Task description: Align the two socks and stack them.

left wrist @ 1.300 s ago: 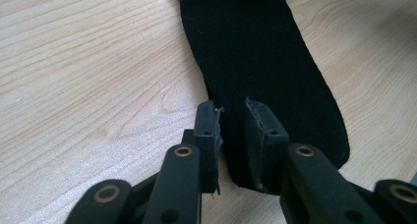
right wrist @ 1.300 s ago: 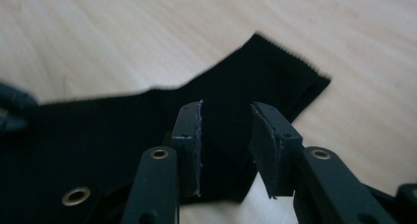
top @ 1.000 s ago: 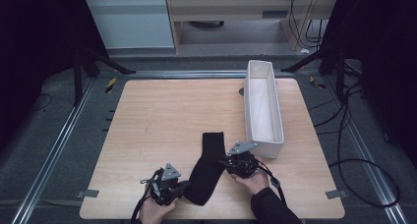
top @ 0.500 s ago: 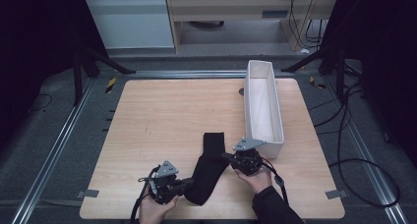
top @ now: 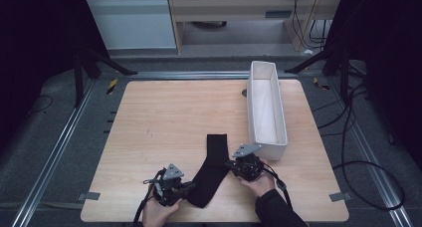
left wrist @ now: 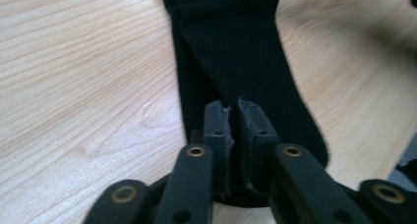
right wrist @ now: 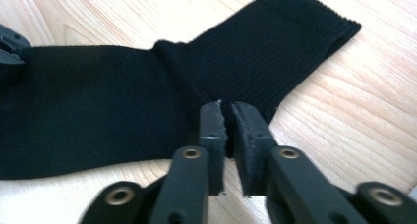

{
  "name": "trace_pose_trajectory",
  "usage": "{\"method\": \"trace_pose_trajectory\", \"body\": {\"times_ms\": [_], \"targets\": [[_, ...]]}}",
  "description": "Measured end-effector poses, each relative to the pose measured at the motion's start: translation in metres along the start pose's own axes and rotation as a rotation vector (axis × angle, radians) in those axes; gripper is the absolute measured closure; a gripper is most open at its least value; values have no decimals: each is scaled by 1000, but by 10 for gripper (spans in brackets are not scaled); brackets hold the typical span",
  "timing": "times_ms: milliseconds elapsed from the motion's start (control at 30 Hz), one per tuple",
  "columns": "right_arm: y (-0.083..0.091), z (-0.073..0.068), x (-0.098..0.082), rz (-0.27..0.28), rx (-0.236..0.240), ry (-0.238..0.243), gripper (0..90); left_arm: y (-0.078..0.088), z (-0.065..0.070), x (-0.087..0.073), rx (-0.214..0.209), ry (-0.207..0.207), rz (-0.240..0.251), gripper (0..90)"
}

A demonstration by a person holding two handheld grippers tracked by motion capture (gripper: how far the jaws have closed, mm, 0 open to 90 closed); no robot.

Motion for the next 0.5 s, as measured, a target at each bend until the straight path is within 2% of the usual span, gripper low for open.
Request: {"method": "trace_pose_trajectory", "body": {"times_ms": [100, 300, 433, 500], "targets": [[-1, -1, -2, -1, -8, 4, 766, 3, -2, -1, -2, 4, 8, 782], [6, -9, 5, 75, -12, 36, 685, 8, -3, -2, -1, -5, -4, 847], [4, -19, 7, 78, 12, 63, 674, 11, -3, -3, 2, -2, -6, 830], [1, -22, 6, 67, 21, 65, 679, 12, -6, -3, 23, -6, -11, 817]]}}
Point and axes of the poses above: each handheld gripper's, and its own axes: y roughly backward along the jaws, x roughly out of its top, z roughly to its right, the point moved 7 cm from there along -y, roughly forward along the jaws, and after that the axes turned 10 degrees about -z, right-handed, at the moved point
